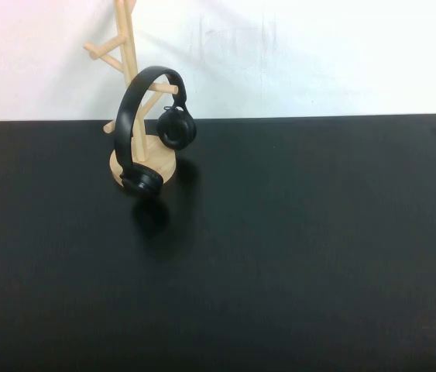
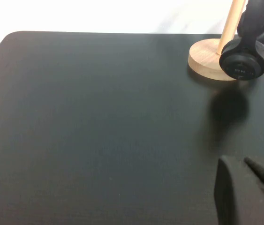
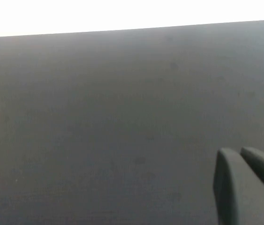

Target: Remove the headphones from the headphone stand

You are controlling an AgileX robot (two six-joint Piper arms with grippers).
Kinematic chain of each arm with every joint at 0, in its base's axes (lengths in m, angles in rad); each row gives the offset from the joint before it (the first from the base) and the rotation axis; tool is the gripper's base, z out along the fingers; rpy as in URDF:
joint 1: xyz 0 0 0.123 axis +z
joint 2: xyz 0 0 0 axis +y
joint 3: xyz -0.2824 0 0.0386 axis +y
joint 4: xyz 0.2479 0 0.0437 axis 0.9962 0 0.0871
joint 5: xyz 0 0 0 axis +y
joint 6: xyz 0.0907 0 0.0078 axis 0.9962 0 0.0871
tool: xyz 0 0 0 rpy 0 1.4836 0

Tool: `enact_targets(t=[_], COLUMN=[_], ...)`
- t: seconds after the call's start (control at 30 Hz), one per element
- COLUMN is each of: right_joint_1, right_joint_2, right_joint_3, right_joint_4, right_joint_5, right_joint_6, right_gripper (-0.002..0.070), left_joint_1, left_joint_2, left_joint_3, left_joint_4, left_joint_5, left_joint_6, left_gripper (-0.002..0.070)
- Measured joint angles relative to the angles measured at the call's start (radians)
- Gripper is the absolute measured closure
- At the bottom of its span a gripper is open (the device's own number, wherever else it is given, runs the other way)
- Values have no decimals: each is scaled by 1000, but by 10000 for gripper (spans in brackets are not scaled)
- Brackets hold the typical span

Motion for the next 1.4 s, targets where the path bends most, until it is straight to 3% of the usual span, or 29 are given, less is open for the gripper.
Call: enact_targets(t=[0.9,1.0,1.3,1.4], right_joint_1=[0,0,0,0], right_joint_2=[0,0,0,0], right_joint_3=[0,0,0,0], right_joint_4=[0,0,0,0], right_joint_5=[0,0,0,0], right_joint_6=[0,0,0,0], right_gripper=[685,685,685,685], left_joint_1=[0,0,0,0], left_joint_2=[0,0,0,0], left_joint_3=[0,2,2,2], left_joint_4=[-10,-100,-572,-675], left_joint_5=[-17,-38,-155,-195], left_joint_6=[0,0,0,0], left_gripper=[678,678,678,678])
